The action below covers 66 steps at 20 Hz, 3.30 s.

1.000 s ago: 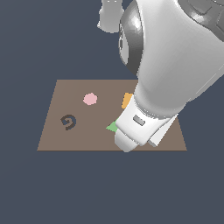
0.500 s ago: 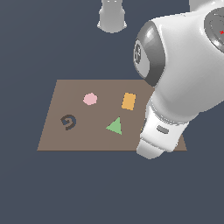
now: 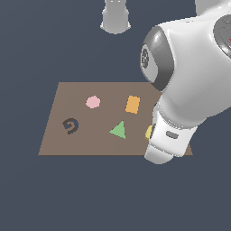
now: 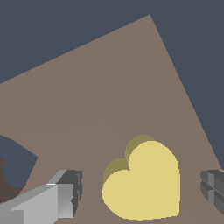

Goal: Insert a designated object into the corresponding slot on a board.

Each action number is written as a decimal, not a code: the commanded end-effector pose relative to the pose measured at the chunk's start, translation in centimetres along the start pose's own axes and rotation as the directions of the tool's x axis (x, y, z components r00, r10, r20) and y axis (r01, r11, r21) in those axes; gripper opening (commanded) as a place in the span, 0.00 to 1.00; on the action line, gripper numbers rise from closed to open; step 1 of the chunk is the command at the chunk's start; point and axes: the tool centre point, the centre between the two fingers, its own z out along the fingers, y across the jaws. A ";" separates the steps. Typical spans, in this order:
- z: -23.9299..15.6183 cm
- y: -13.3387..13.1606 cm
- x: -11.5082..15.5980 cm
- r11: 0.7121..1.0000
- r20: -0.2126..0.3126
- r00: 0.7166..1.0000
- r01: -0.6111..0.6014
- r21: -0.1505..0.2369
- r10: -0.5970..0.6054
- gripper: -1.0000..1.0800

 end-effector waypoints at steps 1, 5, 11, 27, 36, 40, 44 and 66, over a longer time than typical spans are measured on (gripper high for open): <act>0.5 0.0 0.0 1.000 0.001 1.000 0.001 0.001 -0.001 0.96; 1.7 0.0 0.0 1.000 0.001 1.000 0.003 0.000 -0.003 0.96; 1.9 -0.1 0.0 1.000 0.001 1.000 0.003 0.000 -0.003 0.00; 1.6 -0.2 0.1 1.000 0.001 1.000 0.019 0.001 -0.019 0.00; 1.4 -1.8 0.8 0.987 0.001 0.987 0.163 0.000 -0.163 0.00; 1.4 -3.1 1.2 0.961 0.001 0.961 0.275 0.000 -0.275 0.00; 1.2 -4.9 1.5 0.912 0.001 0.912 0.411 0.000 -0.411 0.00; 0.8 -11.7 -0.1 0.534 0.001 0.534 0.845 0.000 -0.845 0.00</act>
